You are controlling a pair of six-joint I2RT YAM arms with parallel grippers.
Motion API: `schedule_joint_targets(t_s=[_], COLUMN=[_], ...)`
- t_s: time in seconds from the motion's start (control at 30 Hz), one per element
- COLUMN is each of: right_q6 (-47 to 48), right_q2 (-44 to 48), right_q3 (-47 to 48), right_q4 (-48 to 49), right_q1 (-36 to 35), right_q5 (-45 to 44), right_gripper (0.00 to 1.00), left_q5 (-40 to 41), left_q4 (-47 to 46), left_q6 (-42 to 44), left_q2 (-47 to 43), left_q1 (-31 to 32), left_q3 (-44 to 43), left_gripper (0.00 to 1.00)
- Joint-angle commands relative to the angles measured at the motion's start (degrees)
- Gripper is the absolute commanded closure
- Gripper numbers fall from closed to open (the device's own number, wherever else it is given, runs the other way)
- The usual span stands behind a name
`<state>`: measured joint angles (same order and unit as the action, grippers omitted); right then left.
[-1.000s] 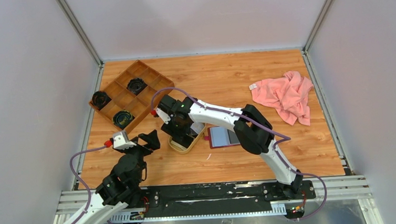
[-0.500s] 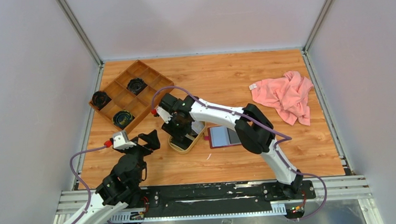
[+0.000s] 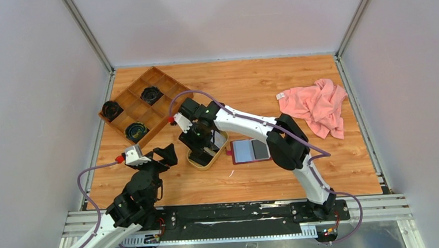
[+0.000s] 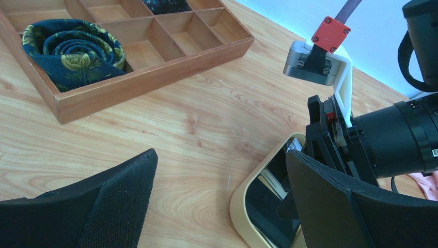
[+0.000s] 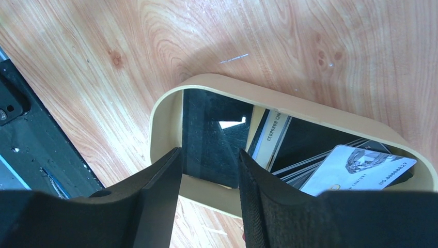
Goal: Put the credit cards into the card holder
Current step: Pick up the credit card from the storage box.
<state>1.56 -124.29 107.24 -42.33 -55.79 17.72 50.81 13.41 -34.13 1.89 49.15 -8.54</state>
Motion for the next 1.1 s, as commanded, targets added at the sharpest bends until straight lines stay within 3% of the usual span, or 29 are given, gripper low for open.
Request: schedule_joint_targets(t_s=[0.0,0.4,1.07], right_q6=[0.46,-0.15,-0.34], right_q2=[1.45,-2.48,-3.36], right_q3=[-1.04,-0.61,-1.67], right_q4=[-2.15,-2.91,-3.64], right_q1=[1.12,3.23,2.79], right_q5=[1.19,5.8,8.39], right_gripper=[0.52,0.45,0.5], left_q5=[2.54,2.65,2.75], left_q4=[0.21,0.21,0.3], left_q6=[-1.19,-1.2,-1.34], left_q2=[-0.57,-0.4,-0.41], left_q1=[-0.19,-0.19,-0.18], left_q3=[0.83,0.83,0.88], left_gripper=[0.0,0.0,0.0])
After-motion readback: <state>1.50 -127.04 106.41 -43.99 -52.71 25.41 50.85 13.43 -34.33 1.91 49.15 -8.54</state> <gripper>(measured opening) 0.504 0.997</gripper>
